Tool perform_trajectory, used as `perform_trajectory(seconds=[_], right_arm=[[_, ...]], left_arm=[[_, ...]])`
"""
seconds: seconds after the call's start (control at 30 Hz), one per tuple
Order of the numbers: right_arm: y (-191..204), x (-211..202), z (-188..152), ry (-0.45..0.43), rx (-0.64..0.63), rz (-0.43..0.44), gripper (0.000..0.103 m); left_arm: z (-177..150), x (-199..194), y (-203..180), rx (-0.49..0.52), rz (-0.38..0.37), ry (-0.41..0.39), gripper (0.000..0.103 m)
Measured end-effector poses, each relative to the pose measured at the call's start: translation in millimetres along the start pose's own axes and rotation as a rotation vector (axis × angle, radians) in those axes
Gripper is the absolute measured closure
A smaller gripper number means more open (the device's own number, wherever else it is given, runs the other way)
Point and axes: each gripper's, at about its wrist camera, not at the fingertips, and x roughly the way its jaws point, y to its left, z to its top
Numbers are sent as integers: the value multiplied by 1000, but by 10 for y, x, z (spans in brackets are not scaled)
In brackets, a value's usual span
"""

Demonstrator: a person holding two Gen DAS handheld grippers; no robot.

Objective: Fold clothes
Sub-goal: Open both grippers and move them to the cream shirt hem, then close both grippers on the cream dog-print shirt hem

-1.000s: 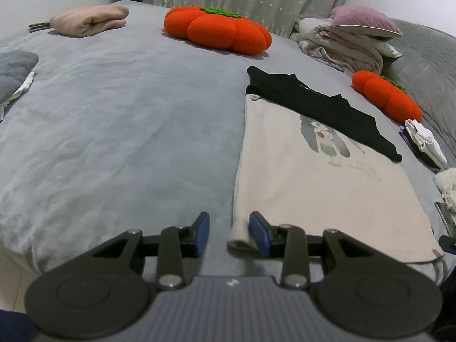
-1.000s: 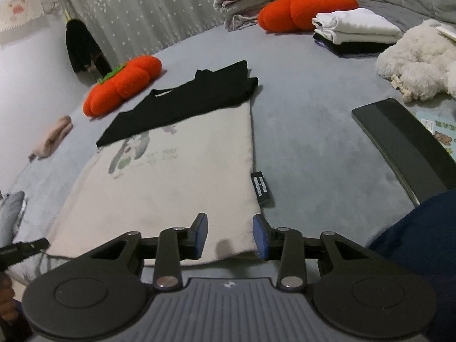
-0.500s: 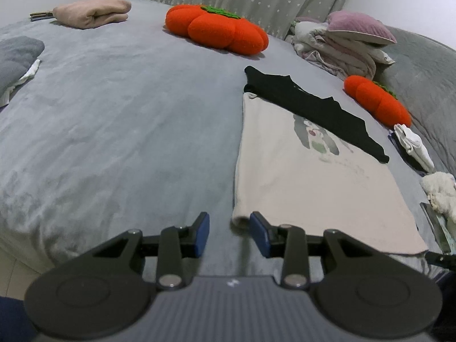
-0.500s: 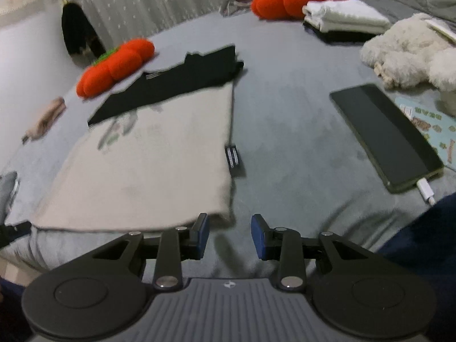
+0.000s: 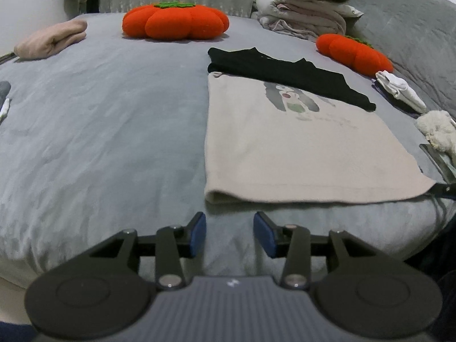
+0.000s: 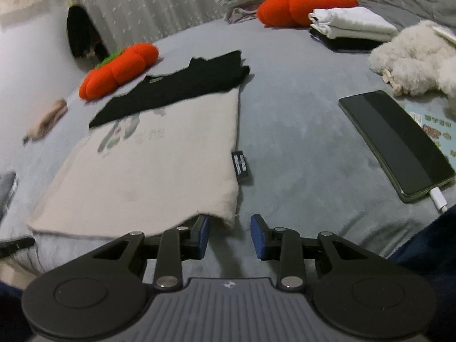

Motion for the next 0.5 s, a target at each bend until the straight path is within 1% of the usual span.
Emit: perform_trajectory(seconds=[0.07,0.23,0.27,0.33,0.4,0.5], right_arm=[[-33,7,31,-21,41,10,77],[-50,24,57,-34,77,29,89],[-52,28,57,-34,82,38,91],[-66,32,51,-33,96,53,92],[-82,38,41,-30,113,64,92],[-84,74,18,-7,141,82,90]], left_arm=[[21,23,-12,8,11,-9,64],[75,91,-39,17,32,-20,66],[84,107,-41,17,37,-19,68],[97,126,-36,15,49,-17,73],[111,135,-9,2,56,-18,81],[131,136,73,-46,52,-19,91]])
